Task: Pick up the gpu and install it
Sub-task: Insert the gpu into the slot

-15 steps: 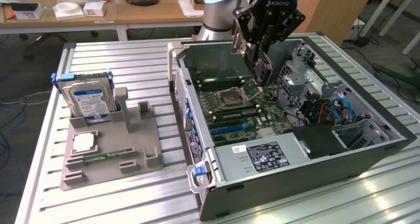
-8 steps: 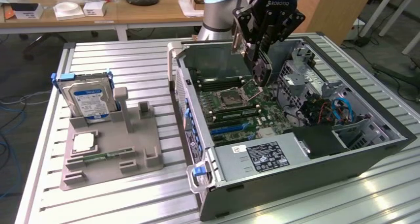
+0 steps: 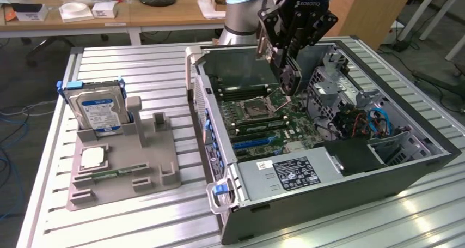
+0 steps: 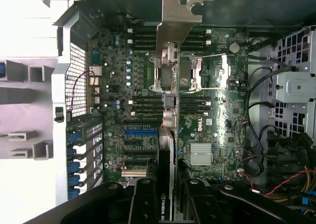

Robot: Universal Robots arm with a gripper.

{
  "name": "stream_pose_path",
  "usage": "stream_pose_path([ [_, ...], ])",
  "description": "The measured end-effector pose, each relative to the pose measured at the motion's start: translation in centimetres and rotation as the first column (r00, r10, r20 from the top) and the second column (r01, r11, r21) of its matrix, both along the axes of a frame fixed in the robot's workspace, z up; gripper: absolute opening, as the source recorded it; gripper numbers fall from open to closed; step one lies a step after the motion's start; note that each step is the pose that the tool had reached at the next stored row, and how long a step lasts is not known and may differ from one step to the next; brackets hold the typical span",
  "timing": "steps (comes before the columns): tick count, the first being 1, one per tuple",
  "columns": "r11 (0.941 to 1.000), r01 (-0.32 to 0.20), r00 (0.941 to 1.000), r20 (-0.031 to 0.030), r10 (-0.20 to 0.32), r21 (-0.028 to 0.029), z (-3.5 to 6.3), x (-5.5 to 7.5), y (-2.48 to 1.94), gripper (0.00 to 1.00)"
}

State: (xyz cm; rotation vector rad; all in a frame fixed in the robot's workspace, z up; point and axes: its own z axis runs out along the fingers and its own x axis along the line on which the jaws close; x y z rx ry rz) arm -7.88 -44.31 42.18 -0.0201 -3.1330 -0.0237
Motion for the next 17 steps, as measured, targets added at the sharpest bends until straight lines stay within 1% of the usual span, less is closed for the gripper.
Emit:
stream_pose_path([
  [3,0.9995,-0.030,0.9995,-0.0001,0.030,0.0000,0.00,0.00,0.00,0.26],
  [6,0.9977,-0.068,0.9977,0.0000,0.068,0.0001,0.00,0.00,0.00,0.26],
  [12,0.9895,-0.144,0.9895,-0.0001,0.144,0.0000,0.00,0.00,0.00,0.26],
  [17,0.9852,-0.172,0.9852,0.0000,0.172,0.0001,-0.01,0.00,0.00,0.26],
])
